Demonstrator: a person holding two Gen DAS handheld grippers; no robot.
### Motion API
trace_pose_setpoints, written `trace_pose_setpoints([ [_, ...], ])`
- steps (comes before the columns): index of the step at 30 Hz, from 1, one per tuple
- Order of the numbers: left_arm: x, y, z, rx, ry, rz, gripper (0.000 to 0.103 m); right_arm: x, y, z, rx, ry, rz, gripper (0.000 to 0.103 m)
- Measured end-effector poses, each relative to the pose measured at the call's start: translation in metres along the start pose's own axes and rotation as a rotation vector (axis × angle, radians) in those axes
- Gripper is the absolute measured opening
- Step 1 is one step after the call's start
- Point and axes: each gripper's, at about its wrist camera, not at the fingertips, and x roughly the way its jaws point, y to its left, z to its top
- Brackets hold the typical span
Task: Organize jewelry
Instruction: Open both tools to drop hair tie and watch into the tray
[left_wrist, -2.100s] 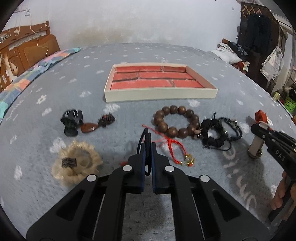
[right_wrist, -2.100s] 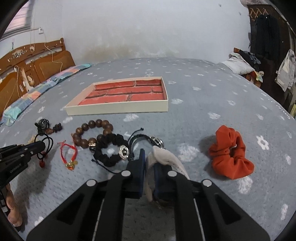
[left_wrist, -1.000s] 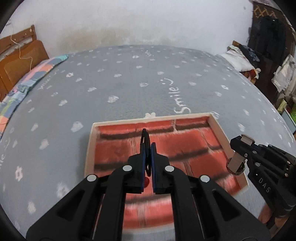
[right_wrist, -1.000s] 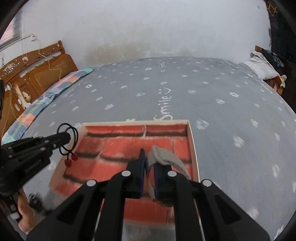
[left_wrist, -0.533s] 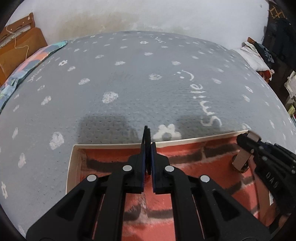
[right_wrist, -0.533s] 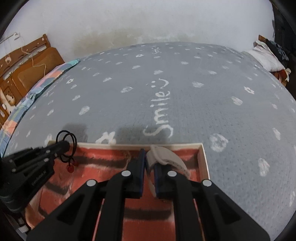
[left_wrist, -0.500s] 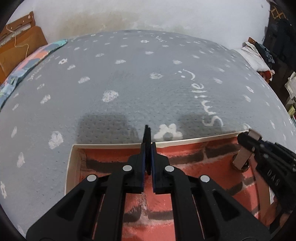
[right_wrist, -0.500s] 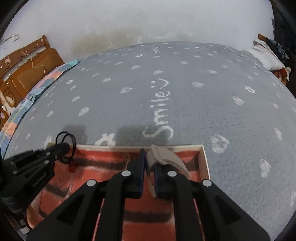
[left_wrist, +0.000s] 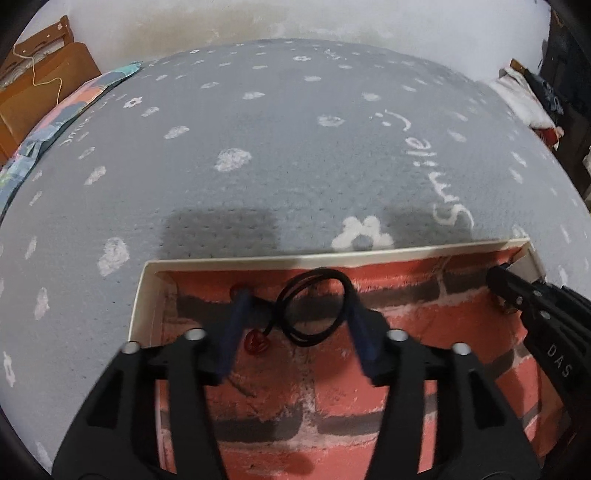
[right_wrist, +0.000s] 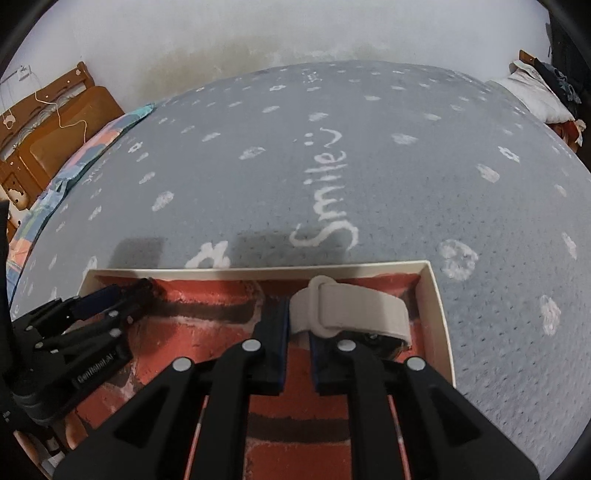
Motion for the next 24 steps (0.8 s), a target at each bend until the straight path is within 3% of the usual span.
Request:
trace_pose_setpoints([
  [3, -0.005, 0.001, -0.001, 0.001, 0.026, 0.016, 0.063, -0.001, 0.001, -0.002, -0.002, 0.020, -0.011, 0.013],
  [5, -0.012, 0.001, -0.003, 0.004, 0.042, 0.011, 0.076, -0.003, 0.002, -0.004, -0.005, 0.041, -0.011, 0.015],
  [6, -0.015, 0.002, -0.004, 0.006, 0.044, 0.017, 0.081, -0.006, 0.003, -0.005, -0.007, 0.044, -0.013, 0.019],
  [7, -0.022, 0.002, -0.007, 0.014, 0.045, 0.026, 0.083, -0.010, 0.002, -0.008, -0.010, 0.043, -0.015, 0.030],
  [8, -0.027, 0.003, -0.009, 0.021, 0.044, 0.027, 0.083, -0.015, 0.002, -0.010, -0.011, 0.037, -0.019, 0.045],
  [10, -0.042, 0.006, -0.016, 0.035, 0.038, 0.030, 0.084, -0.028, 0.000, -0.015, -0.009, 0.019, -0.017, 0.054],
  [16, -0.104, 0.021, -0.045, 0.042, -0.079, 0.064, 0.098, -0.066, 0.000, -0.037, -0.017, -0.024, 0.005, 0.067],
  [22, -0.177, 0.029, -0.095, 0.038, -0.166, 0.034, 0.098, -0.127, 0.008, -0.072, -0.057, -0.127, -0.018, 0.089],
  [24, -0.196, 0.034, -0.112, 0.016, -0.177, 0.015, 0.098, -0.148, 0.009, -0.086, -0.066, -0.156, -0.023, 0.090],
])
